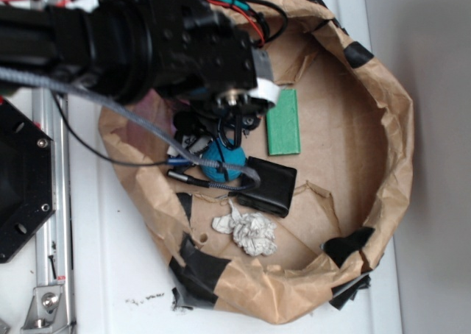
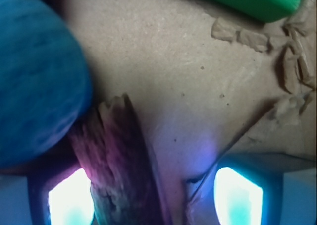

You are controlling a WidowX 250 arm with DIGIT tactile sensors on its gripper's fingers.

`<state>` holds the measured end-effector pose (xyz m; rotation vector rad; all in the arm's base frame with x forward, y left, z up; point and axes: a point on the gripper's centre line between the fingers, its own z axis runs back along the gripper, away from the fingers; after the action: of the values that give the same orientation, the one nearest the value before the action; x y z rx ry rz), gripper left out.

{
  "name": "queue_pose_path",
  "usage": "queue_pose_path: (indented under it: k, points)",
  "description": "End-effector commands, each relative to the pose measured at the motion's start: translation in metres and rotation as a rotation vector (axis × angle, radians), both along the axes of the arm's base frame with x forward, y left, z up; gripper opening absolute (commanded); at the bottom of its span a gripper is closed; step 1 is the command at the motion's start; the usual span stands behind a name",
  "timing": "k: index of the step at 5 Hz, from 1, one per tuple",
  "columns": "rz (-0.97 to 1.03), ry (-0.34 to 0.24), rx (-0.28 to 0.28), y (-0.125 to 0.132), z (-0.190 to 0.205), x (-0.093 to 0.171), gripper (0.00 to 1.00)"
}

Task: Grab the wood chip.

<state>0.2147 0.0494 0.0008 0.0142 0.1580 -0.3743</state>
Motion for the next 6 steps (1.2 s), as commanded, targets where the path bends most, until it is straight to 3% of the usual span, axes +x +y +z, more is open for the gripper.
queue_pose_path:
  k: [1, 4, 5, 6]
  points:
    - [-0.01, 0.054, 0.002, 0.007, -0.024, -0.011, 0.0]
    - [-0.018, 0.064, -0.013, 0.006, -0.023, -0.012, 0.0]
    - [-0.024, 0.033, -0.05, 0.003, -0.007, -0.012, 0.0]
    - [0.078, -0.056, 0.012, 0.003, 0.036, -0.003, 0.0]
